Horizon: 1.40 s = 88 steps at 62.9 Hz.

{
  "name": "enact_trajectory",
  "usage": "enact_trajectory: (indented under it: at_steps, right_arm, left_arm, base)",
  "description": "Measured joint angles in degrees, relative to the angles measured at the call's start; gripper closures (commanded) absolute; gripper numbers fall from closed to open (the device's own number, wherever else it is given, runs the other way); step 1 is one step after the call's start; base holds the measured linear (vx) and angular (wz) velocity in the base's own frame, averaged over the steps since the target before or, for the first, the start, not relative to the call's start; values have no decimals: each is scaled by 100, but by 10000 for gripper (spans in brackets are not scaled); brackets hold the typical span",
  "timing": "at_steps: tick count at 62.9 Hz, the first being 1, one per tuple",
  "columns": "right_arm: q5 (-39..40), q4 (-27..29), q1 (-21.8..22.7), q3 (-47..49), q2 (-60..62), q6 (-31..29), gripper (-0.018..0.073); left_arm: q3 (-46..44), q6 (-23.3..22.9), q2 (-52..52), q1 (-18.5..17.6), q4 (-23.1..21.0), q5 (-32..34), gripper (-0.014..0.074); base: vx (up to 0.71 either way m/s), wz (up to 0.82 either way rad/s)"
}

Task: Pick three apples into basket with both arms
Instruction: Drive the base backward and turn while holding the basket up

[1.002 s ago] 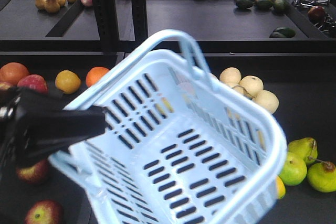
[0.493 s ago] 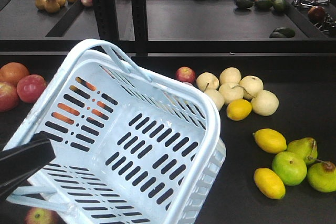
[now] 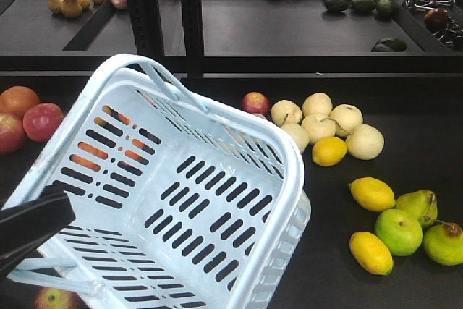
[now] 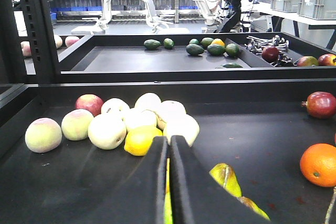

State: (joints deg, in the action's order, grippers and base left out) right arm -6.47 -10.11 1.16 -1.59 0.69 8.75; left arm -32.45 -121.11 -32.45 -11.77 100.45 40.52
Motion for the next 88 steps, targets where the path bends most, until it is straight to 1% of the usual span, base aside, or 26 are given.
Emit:
enact_trajectory:
  at_steps: [53, 68, 88]
  right_arm:
    - [0, 0, 0, 0, 0, 0, 564]
    - [0, 0, 0, 0, 0, 0, 564]
    - [-6, 0, 0, 0, 0, 0, 564]
  left_arm:
    - [0, 0, 0, 0, 0, 10, 604]
    - [0, 0, 0, 0, 0, 10, 604]
    - [0, 0, 0, 0, 0, -5, 604]
  base:
    - [-1, 3]
    - [-8, 30]
    - [-13, 51]
